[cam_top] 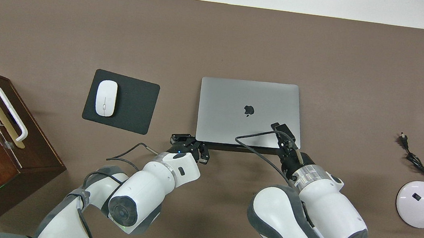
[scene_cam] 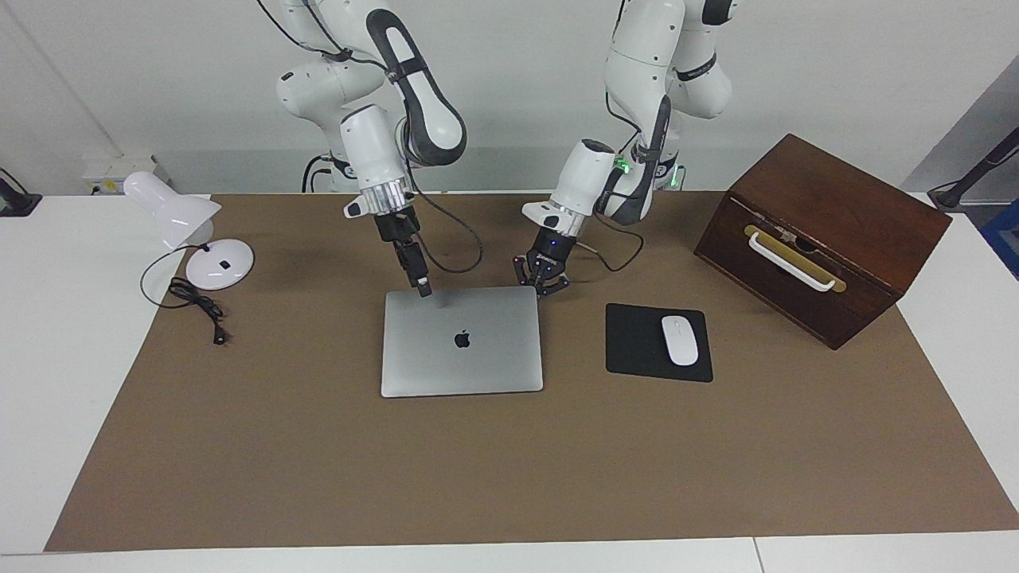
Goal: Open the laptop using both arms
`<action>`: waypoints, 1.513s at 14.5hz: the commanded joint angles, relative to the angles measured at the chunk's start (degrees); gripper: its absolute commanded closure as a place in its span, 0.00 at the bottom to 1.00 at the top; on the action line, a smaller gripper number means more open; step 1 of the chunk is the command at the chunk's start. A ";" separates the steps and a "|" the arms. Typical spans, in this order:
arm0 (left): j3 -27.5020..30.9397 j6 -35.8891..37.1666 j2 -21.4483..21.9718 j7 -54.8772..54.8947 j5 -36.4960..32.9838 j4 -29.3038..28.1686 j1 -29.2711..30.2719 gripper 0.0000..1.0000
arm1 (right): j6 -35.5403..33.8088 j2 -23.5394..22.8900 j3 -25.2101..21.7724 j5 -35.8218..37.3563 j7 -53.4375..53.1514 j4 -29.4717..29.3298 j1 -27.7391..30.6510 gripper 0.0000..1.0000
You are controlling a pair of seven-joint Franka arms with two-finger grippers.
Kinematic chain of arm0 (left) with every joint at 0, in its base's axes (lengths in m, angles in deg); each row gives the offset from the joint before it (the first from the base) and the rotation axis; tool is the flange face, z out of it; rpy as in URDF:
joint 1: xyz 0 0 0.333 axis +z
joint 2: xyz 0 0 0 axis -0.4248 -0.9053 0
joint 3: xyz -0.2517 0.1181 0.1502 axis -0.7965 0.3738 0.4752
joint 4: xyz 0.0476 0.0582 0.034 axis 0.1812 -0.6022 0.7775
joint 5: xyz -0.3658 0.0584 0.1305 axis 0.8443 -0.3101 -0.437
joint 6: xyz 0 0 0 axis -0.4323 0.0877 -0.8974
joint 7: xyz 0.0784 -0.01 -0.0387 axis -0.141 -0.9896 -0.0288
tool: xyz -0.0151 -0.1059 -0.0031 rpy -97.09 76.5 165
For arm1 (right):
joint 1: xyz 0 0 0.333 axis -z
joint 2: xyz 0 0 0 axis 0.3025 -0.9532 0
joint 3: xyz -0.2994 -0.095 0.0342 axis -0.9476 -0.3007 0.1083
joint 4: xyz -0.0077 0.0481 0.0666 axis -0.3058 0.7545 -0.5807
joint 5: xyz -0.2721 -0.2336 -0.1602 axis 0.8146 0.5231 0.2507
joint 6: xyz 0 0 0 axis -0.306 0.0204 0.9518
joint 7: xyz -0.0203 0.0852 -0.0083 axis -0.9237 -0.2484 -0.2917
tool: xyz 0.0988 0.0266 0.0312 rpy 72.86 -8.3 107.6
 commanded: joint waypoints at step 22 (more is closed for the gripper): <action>0.29 -1.14 -2.78 0.71 -1.42 1.04 0.52 1.00 | 0.54 -3.93 0.12 -5.73 2.95 -5.04 -3.49 0.00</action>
